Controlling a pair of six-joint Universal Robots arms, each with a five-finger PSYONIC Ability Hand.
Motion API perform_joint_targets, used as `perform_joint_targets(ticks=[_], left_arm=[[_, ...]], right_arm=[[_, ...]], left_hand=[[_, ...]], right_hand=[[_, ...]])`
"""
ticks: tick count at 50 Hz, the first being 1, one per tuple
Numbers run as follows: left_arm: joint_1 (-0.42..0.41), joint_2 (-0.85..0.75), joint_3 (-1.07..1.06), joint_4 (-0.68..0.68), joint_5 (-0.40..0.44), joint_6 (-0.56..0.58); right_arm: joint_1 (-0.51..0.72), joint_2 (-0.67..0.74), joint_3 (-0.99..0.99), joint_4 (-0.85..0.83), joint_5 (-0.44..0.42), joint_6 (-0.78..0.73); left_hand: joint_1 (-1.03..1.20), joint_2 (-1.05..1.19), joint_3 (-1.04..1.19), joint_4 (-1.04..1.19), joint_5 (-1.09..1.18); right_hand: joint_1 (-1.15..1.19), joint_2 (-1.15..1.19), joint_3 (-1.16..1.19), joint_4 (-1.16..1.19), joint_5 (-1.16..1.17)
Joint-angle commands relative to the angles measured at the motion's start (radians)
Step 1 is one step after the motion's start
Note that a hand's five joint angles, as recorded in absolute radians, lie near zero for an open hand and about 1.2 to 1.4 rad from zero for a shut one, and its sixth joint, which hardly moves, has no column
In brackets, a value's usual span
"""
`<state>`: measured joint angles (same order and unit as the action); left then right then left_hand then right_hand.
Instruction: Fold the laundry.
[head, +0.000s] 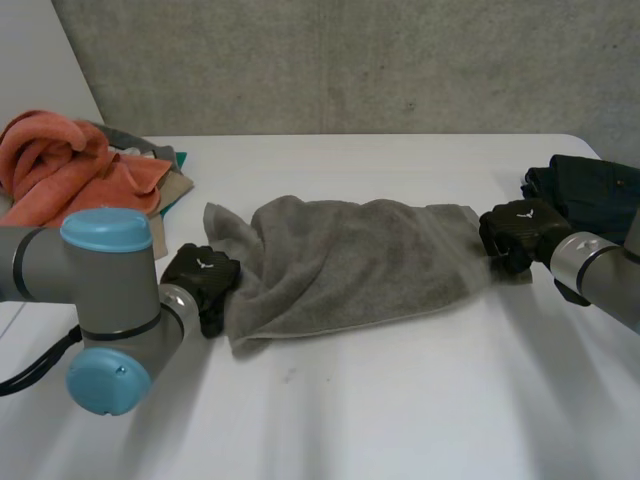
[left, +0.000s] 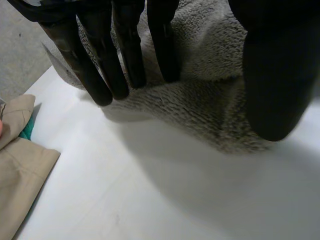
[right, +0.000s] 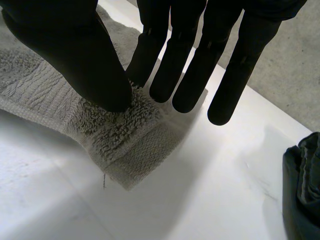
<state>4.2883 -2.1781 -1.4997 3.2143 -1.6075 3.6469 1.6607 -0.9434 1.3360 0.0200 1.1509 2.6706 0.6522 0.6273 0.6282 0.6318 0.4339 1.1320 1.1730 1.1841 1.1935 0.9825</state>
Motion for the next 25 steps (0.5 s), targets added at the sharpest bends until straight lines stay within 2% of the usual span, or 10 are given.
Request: perform_joint_targets(ticks=[1,3,6,16,25], left_arm=[[-0.007,-0.029,0.033,0.002,0.001,0.015],[-0.004,-0.023,0.039,0.009,-0.005,0.013],[0.002,0.0,0.042,0.009,-0.011,0.009],[0.045,0.26,-0.008,0.009,0.009,-0.097],[0.108,0.573,0.022,-0.112,0.075,-0.132]], right_arm=[[-0.025,-0.015,0.006,0.061,-0.028,-0.046],[-0.028,-0.015,0.009,0.07,-0.026,-0.064],[-0.03,-0.02,0.012,0.075,-0.025,-0.075],[-0.047,-0.081,0.009,0.141,-0.019,-0.093],[-0.108,-0.279,-0.099,0.3,-0.016,-0.069]], left_hand=[[0.412,0.437,0.436,0.432,0.455],[0.742,0.767,0.766,0.763,0.786],[0.744,0.769,0.768,0.764,0.788],[0.744,0.769,0.768,0.764,0.788],[0.744,0.769,0.768,0.764,0.788]], right_hand=[[0.264,0.223,0.212,0.203,0.239],[0.264,0.223,0.212,0.203,0.239],[0.264,0.223,0.212,0.203,0.239],[0.264,0.223,0.212,0.203,0.239],[0.264,0.223,0.212,0.203,0.239]])
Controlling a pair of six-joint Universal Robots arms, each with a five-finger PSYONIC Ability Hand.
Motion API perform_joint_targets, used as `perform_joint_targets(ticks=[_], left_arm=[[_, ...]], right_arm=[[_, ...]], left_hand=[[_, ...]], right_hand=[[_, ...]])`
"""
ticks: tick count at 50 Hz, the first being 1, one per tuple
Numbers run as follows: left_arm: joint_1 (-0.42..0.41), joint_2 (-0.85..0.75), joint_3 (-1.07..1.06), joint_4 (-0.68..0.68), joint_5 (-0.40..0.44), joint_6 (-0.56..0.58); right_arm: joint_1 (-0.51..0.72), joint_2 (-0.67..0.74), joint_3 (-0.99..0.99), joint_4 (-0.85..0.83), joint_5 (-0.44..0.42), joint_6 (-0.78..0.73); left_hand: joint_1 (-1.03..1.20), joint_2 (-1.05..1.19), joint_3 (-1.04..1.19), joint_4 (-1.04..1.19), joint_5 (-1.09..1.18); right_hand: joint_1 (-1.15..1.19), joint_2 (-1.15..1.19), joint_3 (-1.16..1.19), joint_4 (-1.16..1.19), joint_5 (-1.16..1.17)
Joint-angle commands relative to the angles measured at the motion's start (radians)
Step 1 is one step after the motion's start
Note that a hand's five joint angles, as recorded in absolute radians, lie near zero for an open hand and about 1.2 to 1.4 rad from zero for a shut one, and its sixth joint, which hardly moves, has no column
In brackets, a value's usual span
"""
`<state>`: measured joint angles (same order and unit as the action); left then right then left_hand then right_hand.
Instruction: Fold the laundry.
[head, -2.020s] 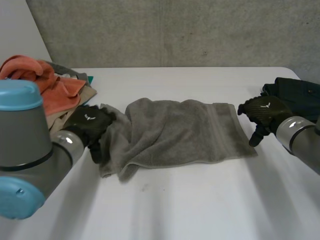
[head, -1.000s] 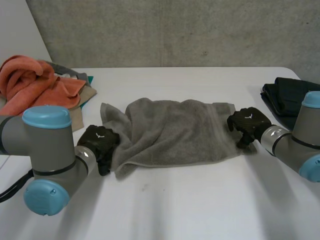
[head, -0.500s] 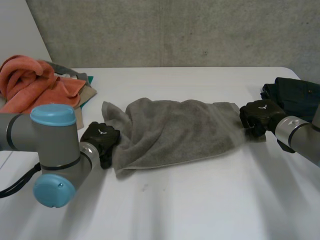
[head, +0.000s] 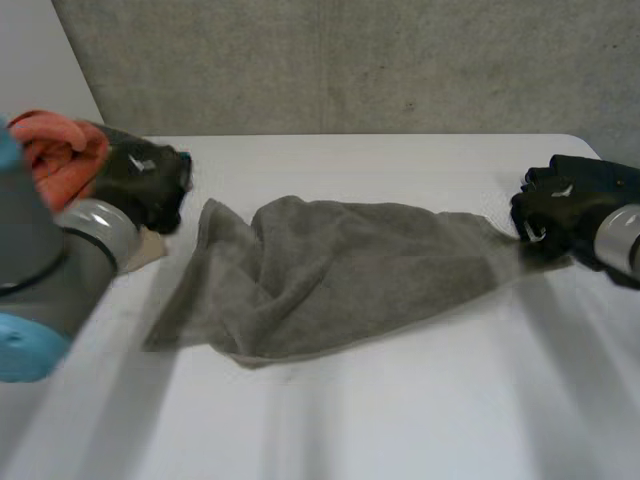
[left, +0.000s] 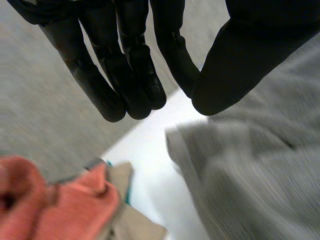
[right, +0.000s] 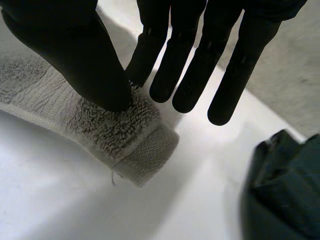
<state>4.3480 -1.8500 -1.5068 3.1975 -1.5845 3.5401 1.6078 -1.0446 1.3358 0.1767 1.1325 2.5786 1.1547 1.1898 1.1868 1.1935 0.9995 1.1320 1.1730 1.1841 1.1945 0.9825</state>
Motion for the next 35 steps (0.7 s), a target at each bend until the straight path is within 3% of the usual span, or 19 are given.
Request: perform_joint_targets(ticks=[1,5,10,11,12,14,19,26,35], left_arm=[[0.059,0.296,0.043,-0.116,0.073,-0.033],[0.099,0.36,0.047,-0.126,0.15,-0.076],[0.107,0.212,-0.009,-0.133,0.212,-0.093],[0.102,0.184,-0.019,-0.134,0.221,-0.089],[0.091,0.132,-0.044,-0.148,0.228,-0.069],[0.079,0.086,-0.071,-0.163,0.225,-0.038],[0.073,-0.038,-0.148,-0.166,0.215,0.087],[0.025,-0.129,-0.194,-0.108,0.202,0.117],[-0.034,-0.192,-0.207,0.041,0.058,0.169]], right_arm=[[-0.069,-0.216,-0.128,0.167,0.004,0.038],[-0.08,-0.244,-0.173,0.207,0.007,0.08],[-0.049,-0.158,-0.156,0.236,0.013,0.054],[-0.045,-0.144,-0.149,0.236,0.018,0.045],[-0.039,-0.118,-0.138,0.234,0.033,0.023],[-0.031,-0.094,-0.132,0.224,0.053,0.005],[-0.034,-0.043,-0.124,0.178,0.116,-0.025],[-0.034,0.009,-0.115,0.147,0.135,-0.008],[-0.031,0.009,-0.076,0.122,0.131,-0.003]], left_hand=[[0.242,0.207,0.209,0.203,0.222],[0.242,0.207,0.209,0.203,0.222],[0.201,0.166,0.169,0.162,0.182],[0.018,-0.017,-0.014,-0.021,-0.002],[-0.362,-0.397,-0.394,-0.401,-0.381],[-0.536,-0.571,-0.568,-0.574,-0.555],[-0.577,-0.612,-0.609,-0.616,-0.596],[-0.598,-0.633,-0.63,-0.636,-0.617],[-0.615,-0.65,-0.647,-0.654,-0.635]], right_hand=[[0.264,0.223,0.212,0.202,0.239],[0.264,0.223,0.212,0.202,0.239],[0.264,0.223,0.212,0.202,0.239],[0.264,0.223,0.212,0.202,0.239],[0.264,0.223,0.212,0.202,0.239],[0.264,0.223,0.212,0.202,0.239],[0.264,0.223,0.212,0.202,0.239],[0.264,0.223,0.212,0.202,0.239],[0.264,0.223,0.212,0.202,0.239]])
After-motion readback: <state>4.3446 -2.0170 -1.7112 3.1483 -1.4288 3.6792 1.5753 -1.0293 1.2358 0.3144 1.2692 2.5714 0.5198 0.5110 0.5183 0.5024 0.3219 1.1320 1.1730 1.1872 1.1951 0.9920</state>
